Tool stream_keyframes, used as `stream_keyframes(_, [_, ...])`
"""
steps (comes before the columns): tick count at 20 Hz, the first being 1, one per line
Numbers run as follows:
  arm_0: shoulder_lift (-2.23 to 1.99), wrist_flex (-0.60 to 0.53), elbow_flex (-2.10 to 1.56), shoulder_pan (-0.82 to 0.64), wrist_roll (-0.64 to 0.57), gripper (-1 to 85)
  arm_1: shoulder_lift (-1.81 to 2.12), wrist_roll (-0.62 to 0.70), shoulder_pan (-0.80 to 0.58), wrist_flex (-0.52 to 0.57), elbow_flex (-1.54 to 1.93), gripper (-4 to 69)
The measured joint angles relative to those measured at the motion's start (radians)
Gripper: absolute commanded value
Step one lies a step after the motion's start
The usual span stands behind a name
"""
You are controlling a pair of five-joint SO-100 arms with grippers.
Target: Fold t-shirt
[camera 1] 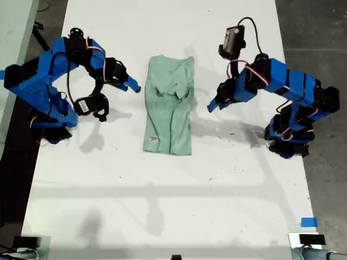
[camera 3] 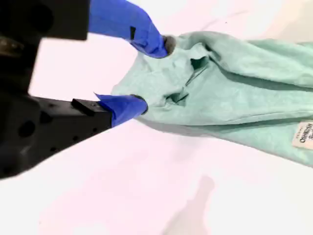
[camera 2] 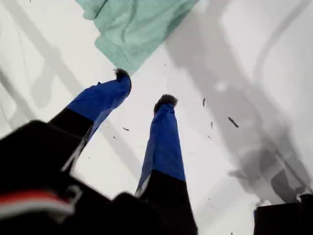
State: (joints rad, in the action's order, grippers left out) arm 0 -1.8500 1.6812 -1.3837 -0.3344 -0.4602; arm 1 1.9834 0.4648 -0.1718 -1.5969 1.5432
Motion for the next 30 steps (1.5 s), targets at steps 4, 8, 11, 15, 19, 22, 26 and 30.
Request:
stream_keyframes(4, [-0.373,-0.057,-0.469,0.002,0.063,14.3,0.334,-0.066,-0.031,0.0,0.359,27.8])
stream_keyframes(8, [-0.541,-0.202,-0.778,0.179,0.245,14.1,0.431,-0.202,0.1,0.08,0.555,31.5])
stream_keyframes(11, [-0.451,-0.382,-0.799,0.347,0.359,14.6,0.302,-0.308,0.213,0.213,0.563,31.9])
stream_keyframes(15, [-0.178,-0.534,-0.703,0.414,0.387,16.2,-0.003,-0.354,0.288,0.333,0.457,32.4])
stream_keyframes(19, [0.094,-0.575,-0.515,0.431,0.387,16.7,-0.227,-0.348,0.295,0.353,0.285,32.3])
stream_keyframes(22, [0.236,-0.592,-0.425,0.434,0.387,17.0,-0.354,-0.348,0.295,0.356,0.178,32.3])
stream_keyframes(26, [0.387,-0.597,-0.328,0.434,0.387,17.3,-0.565,-0.336,0.295,0.357,0.012,32.6])
stream_keyframes(30, [0.526,-0.615,-0.245,0.434,0.383,18.3,-0.77,-0.324,0.295,0.357,-0.137,32.2])
